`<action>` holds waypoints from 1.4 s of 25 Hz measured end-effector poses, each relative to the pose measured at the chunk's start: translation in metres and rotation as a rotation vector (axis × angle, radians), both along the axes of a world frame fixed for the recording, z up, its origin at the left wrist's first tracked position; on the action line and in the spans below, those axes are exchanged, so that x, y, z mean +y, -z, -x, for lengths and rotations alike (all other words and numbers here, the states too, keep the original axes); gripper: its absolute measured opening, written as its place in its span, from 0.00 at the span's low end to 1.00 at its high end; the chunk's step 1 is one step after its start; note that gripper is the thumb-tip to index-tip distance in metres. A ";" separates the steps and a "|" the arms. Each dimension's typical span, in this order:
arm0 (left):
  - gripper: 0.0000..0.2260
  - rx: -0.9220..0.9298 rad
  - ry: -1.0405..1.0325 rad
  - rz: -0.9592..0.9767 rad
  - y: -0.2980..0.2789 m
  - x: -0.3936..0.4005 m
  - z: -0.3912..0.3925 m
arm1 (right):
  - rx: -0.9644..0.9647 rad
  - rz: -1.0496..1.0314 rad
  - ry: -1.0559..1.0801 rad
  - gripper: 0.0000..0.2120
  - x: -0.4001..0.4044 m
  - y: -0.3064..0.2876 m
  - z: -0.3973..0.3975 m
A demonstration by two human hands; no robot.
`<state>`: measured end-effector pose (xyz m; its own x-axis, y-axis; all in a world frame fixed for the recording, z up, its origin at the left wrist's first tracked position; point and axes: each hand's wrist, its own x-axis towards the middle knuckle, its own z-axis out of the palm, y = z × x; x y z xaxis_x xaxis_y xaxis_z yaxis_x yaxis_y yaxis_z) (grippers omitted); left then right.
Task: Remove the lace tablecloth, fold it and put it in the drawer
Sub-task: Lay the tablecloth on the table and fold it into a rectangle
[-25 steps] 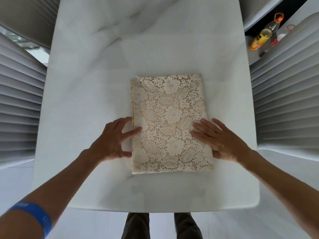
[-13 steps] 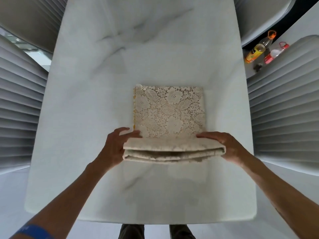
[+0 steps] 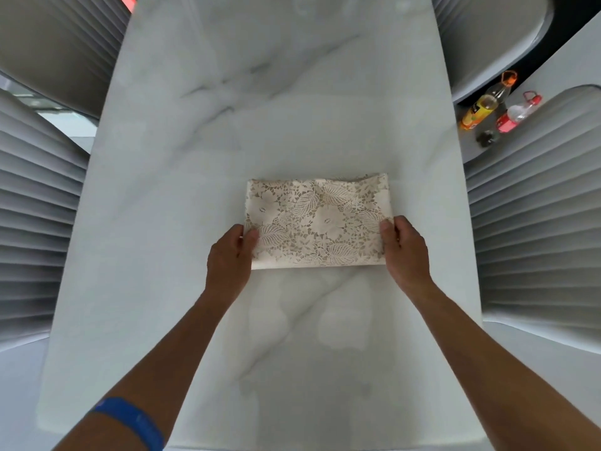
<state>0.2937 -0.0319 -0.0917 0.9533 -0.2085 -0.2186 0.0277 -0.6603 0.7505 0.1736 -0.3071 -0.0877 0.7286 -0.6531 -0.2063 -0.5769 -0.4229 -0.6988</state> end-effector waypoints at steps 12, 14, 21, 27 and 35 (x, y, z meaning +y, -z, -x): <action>0.10 -0.497 0.156 -0.282 -0.001 -0.028 0.003 | -0.077 0.442 0.016 0.10 0.020 -0.004 -0.021; 0.16 -0.613 0.576 -0.294 0.005 -0.046 0.013 | -0.213 0.647 -0.362 0.15 0.038 0.004 -0.036; 0.34 -0.387 0.538 -0.662 0.046 -0.060 -0.038 | 0.279 0.609 -0.434 0.31 0.011 0.046 -0.068; 0.34 -0.357 0.477 -0.622 0.054 -0.061 -0.039 | 0.326 0.578 -0.310 0.34 0.015 0.050 -0.072; 0.26 -0.314 0.183 -0.226 0.030 -0.033 0.003 | 0.102 0.319 -0.085 0.39 0.022 0.033 -0.046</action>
<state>0.2903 -0.0649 -0.1219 0.9326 -0.3606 0.0167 -0.3121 -0.7821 0.5393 0.2199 -0.2855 -0.1204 0.7693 -0.6343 -0.0764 -0.5906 -0.6604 -0.4638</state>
